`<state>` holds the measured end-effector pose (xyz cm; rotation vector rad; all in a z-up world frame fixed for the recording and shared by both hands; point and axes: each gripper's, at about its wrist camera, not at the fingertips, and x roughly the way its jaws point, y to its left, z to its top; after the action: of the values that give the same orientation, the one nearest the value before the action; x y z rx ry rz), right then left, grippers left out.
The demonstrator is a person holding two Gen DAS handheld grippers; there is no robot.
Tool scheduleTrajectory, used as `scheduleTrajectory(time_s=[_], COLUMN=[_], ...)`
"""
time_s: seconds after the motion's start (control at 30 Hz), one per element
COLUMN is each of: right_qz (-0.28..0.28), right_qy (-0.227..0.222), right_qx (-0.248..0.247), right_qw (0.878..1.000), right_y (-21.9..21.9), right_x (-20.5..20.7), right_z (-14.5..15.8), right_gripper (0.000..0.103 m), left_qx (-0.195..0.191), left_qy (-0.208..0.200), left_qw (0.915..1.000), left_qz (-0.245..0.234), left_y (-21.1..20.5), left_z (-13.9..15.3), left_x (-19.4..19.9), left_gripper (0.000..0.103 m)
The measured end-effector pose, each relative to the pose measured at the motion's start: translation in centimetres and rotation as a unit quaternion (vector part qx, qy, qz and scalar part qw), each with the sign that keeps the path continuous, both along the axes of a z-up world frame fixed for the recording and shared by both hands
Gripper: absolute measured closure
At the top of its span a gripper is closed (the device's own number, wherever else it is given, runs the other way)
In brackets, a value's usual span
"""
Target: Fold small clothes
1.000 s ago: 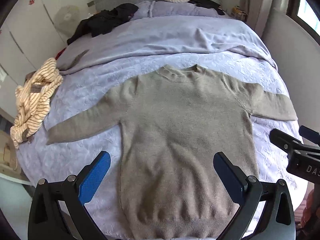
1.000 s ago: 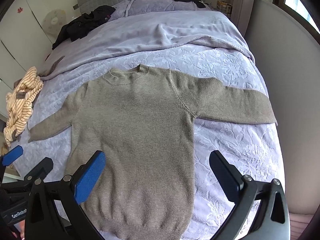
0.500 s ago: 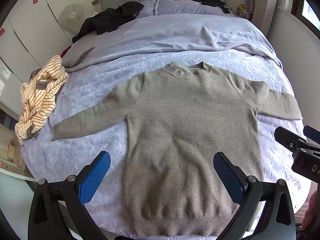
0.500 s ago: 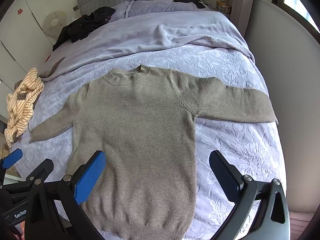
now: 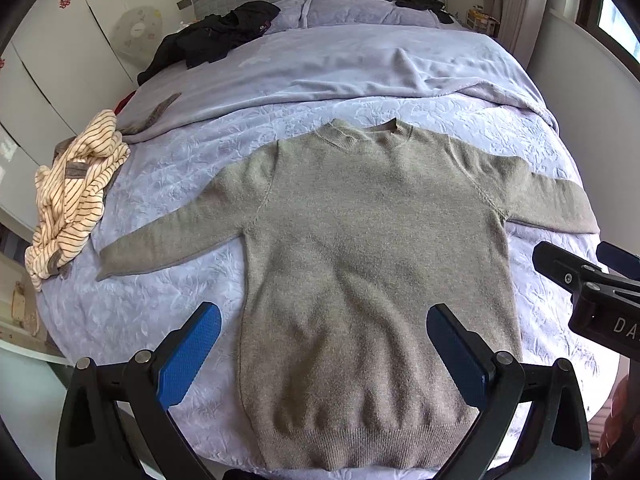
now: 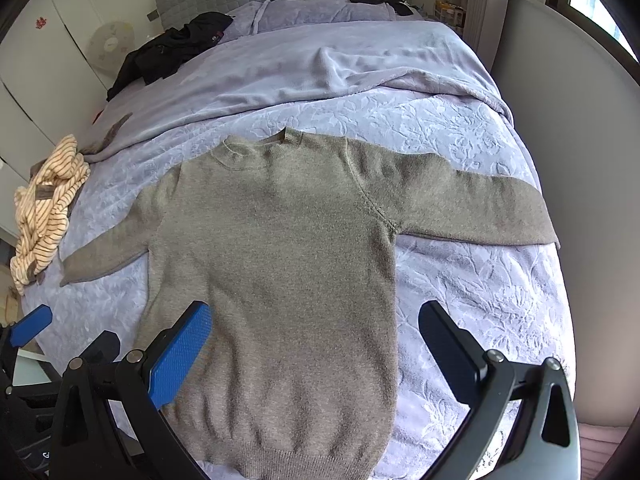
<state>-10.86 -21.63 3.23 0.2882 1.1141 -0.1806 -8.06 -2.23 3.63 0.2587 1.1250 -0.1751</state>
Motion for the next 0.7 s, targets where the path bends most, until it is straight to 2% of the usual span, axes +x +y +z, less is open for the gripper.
scheduleTrajectory(time_s=[0.3,0.7], right_qz=[0.005,0.008], right_qy=[0.006,0.010], right_qx=[0.007,0.005], right_qw=[1.000,1.000], right_y=[0.4,0.4], right_x=[0.2,0.2], right_z=[-0.5,-0.6], right_gripper=[0.000,0.000], left_qx=[-0.016,-0.009], left_qy=[0.012,0.027], left_qw=[0.9997,0.9993], left_qz=[0.016,0.023], left_y=[0.9,1.1], left_z=[-0.3,-0.9], left_x=[0.5,0.9], left_gripper=[0.000,0.000])
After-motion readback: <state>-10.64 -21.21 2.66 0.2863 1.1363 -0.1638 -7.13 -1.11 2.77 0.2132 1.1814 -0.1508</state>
